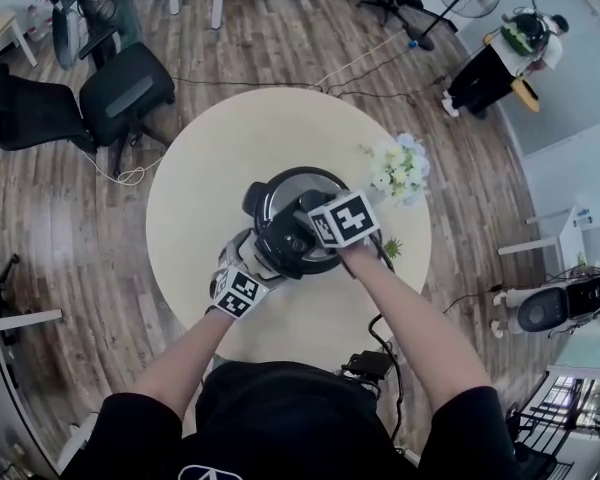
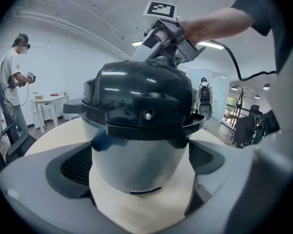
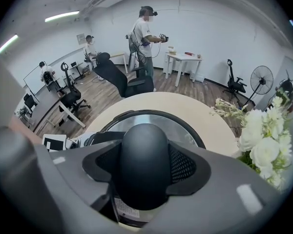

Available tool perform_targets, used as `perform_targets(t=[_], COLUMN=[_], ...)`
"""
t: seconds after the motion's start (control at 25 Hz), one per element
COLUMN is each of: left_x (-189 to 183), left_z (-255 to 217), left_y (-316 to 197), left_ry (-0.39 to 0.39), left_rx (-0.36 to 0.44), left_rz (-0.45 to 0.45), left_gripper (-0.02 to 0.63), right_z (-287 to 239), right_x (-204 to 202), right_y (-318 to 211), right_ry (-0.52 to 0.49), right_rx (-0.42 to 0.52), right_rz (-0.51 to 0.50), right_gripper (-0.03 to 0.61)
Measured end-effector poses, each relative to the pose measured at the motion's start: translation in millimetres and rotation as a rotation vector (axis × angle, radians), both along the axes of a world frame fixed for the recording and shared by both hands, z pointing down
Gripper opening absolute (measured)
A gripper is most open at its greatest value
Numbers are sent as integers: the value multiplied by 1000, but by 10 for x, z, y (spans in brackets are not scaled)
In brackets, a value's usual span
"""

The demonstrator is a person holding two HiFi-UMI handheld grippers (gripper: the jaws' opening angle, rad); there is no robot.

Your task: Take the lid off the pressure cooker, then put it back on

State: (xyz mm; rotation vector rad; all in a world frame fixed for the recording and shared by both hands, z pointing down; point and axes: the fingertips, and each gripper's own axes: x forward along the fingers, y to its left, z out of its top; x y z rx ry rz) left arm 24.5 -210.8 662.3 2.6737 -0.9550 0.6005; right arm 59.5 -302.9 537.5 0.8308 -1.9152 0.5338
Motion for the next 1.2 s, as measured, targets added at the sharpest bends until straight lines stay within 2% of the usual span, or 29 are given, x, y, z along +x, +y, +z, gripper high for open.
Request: perform_targets(t=[0.28, 0.68, 1.04, 1.2], left_x=[13, 22, 7, 50], left_z=[-5, 5, -6, -13], left_y=[6, -9, 4, 12], left_ry=[0, -2, -5, -8], left_rx=[6, 12, 12, 13], left_rz=[3, -1, 3, 2], left_gripper=[592, 592, 592, 592], right_z=[-21, -386, -860, -1087], right_x=[31, 50, 249, 512], right_y=[-2, -62, 18, 168], right_ry=[-2, -11, -62, -79], right_rx=[-22, -19, 33, 52], right_rz=[9, 18, 33, 44], right_gripper=[285, 285, 285, 285])
